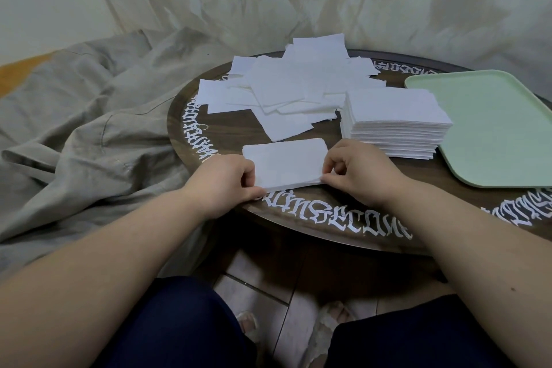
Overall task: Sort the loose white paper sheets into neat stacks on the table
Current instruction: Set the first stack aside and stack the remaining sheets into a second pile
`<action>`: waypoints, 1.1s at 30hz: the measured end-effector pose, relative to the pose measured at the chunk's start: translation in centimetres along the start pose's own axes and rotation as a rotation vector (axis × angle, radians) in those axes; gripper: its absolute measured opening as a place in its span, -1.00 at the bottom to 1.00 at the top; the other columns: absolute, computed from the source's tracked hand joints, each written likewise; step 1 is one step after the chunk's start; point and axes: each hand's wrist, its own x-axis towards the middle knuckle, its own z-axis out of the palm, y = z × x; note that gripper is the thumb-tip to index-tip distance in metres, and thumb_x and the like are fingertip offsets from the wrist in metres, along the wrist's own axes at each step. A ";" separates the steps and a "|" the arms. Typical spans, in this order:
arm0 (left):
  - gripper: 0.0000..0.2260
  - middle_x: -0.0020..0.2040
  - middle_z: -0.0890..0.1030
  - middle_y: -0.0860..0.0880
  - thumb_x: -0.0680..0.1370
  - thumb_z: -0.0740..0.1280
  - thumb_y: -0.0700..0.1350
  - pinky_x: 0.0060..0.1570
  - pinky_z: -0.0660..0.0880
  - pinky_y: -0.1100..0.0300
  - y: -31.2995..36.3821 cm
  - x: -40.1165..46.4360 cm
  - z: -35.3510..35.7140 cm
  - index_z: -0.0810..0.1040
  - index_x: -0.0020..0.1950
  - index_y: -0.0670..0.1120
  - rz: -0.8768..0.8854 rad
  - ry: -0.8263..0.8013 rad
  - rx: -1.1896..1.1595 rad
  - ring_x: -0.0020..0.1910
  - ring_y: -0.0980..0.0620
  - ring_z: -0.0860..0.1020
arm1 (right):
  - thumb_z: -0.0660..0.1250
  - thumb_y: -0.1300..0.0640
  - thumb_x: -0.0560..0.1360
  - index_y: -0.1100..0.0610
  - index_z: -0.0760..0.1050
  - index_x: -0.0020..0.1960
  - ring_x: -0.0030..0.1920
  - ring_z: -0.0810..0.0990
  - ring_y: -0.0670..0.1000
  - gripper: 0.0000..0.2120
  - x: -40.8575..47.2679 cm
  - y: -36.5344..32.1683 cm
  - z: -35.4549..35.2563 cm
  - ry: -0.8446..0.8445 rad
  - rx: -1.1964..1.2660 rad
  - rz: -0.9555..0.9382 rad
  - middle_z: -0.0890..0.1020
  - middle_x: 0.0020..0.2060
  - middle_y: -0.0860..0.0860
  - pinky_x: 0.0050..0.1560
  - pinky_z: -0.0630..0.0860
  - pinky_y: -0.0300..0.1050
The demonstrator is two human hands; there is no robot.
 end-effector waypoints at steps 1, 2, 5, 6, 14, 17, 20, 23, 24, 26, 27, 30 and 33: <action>-0.74 -0.28 0.54 0.07 0.40 0.48 0.08 -0.19 0.41 0.18 0.0 0.0 0.0 0.49 -0.32 -0.02 -0.002 -0.002 0.000 -0.24 0.08 0.49 | 0.40 0.04 0.44 -0.04 0.50 -0.24 -0.11 0.54 -0.03 -0.89 0.0 0.0 0.1 0.004 -0.001 0.002 0.53 -0.06 -0.07 -0.05 0.47 -0.09; -0.74 -0.28 0.55 0.06 0.40 0.48 0.07 -0.18 0.43 0.17 0.0 0.1 0.0 0.49 -0.32 -0.02 -0.004 -0.004 -0.001 -0.24 0.08 0.50 | 0.40 0.06 0.44 -0.04 0.50 -0.25 -0.11 0.55 -0.03 -0.88 0.0 0.1 0.2 0.008 0.000 0.004 0.54 -0.06 -0.06 -0.05 0.47 -0.09; -0.74 -0.28 0.55 0.06 0.39 0.49 0.06 -0.17 0.43 0.16 -0.2 0.1 0.0 0.49 -0.33 -0.03 -0.018 0.006 0.000 -0.24 0.07 0.50 | 0.43 0.02 0.42 -0.05 0.50 -0.23 -0.14 0.54 -0.05 -0.88 0.1 0.0 0.4 0.001 0.020 -0.011 0.54 -0.06 -0.08 -0.08 0.47 -0.11; -0.74 -0.28 0.54 0.06 0.39 0.50 0.06 -0.18 0.42 0.16 -0.3 0.1 0.0 0.49 -0.33 -0.03 -0.024 0.011 0.002 -0.24 0.07 0.49 | 0.44 -0.01 0.40 -0.06 0.51 -0.21 -0.16 0.52 -0.07 -0.88 0.1 -0.1 0.4 -0.013 0.020 -0.022 0.52 -0.07 -0.10 -0.09 0.45 -0.13; -0.73 -0.25 0.49 0.09 0.40 0.46 0.10 -0.19 0.39 0.16 -0.4 0.0 0.1 0.44 -0.34 0.03 -0.013 0.028 0.043 -0.21 0.07 0.47 | 0.37 0.07 0.47 -0.01 0.58 -0.12 -0.14 0.49 -0.07 -0.97 0.1 0.1 0.5 -0.027 -0.066 -0.087 0.52 -0.02 -0.12 -0.09 0.44 -0.14; -0.74 -0.25 0.51 0.08 0.40 0.47 0.10 -0.18 0.41 0.15 -0.5 0.1 0.1 0.48 -0.32 0.01 -0.019 0.010 0.039 -0.20 0.06 0.48 | 0.34 0.12 0.48 0.06 0.61 -0.11 -0.12 0.56 0.04 -0.93 0.2 0.0 0.3 0.060 -0.102 -0.109 0.59 -0.06 -0.03 -0.12 0.48 -0.07; -0.74 -0.26 0.51 0.08 0.41 0.47 0.10 -0.19 0.40 0.15 -0.4 0.1 0.1 0.49 -0.32 -0.01 -0.030 0.003 0.036 -0.21 0.06 0.48 | 0.40 0.21 0.44 0.13 0.62 -0.18 -0.22 0.58 0.10 -0.95 0.4 -0.6 0.1 0.260 -0.096 -0.203 0.62 -0.16 0.03 -0.24 0.51 -0.07; -0.74 -0.27 0.51 0.09 0.41 0.47 0.10 -0.22 0.38 0.17 -0.4 0.1 0.0 0.49 -0.32 -0.01 -0.036 0.001 0.041 -0.22 0.07 0.48 | 0.37 0.21 0.46 0.14 0.63 -0.17 -0.18 0.59 0.11 -0.92 0.5 -0.4 0.3 0.187 -0.116 -0.194 0.62 -0.15 0.04 -0.20 0.52 -0.02; -0.74 -0.28 0.51 0.09 0.41 0.47 0.10 -0.22 0.38 0.17 -0.3 0.1 0.0 0.49 -0.32 -0.01 -0.036 0.001 0.042 -0.23 0.07 0.48 | 0.34 0.18 0.48 0.13 0.64 -0.14 -0.13 0.58 0.10 -0.90 0.4 -0.2 0.4 0.104 -0.127 -0.159 0.62 -0.12 0.04 -0.14 0.51 -0.01; -0.74 -0.28 0.52 0.09 0.40 0.47 0.10 -0.21 0.40 0.17 -0.3 0.1 0.0 0.49 -0.32 -0.01 -0.042 -0.003 0.041 -0.23 0.08 0.48 | 0.30 0.15 0.50 0.11 0.64 -0.09 -0.07 0.56 0.07 -0.87 0.2 0.2 0.5 0.003 -0.142 -0.106 0.61 -0.08 0.02 -0.07 0.49 -0.02; -0.73 -0.28 0.51 0.09 0.40 0.47 0.11 -0.21 0.40 0.17 -0.4 0.1 0.0 0.49 -0.32 -0.01 -0.045 -0.006 0.040 -0.23 0.07 0.48 | 0.29 0.15 0.50 0.10 0.64 -0.09 -0.07 0.56 0.06 -0.86 0.2 0.3 0.5 -0.001 -0.135 -0.096 0.60 -0.06 0.01 -0.06 0.49 -0.03; -0.73 -0.28 0.51 0.10 0.40 0.47 0.11 -0.22 0.38 0.18 -0.4 0.1 -0.1 0.48 -0.33 0.01 -0.052 -0.012 0.055 -0.22 0.07 0.48 | 0.29 0.15 0.51 0.09 0.64 -0.08 -0.07 0.57 0.05 -0.85 0.2 0.2 0.5 0.000 -0.119 -0.084 0.60 -0.02 0.01 -0.04 0.50 -0.02; -0.71 -0.27 0.51 0.10 0.40 0.45 0.15 -0.23 0.37 0.18 -0.4 0.0 -0.1 0.47 -0.34 0.01 -0.052 -0.012 0.059 -0.23 0.08 0.48 | 0.31 0.08 0.50 0.06 0.65 -0.08 -0.10 0.55 -0.03 -0.86 0.0 0.1 0.4 0.001 -0.095 -0.073 0.59 0.04 -0.05 -0.07 0.48 -0.10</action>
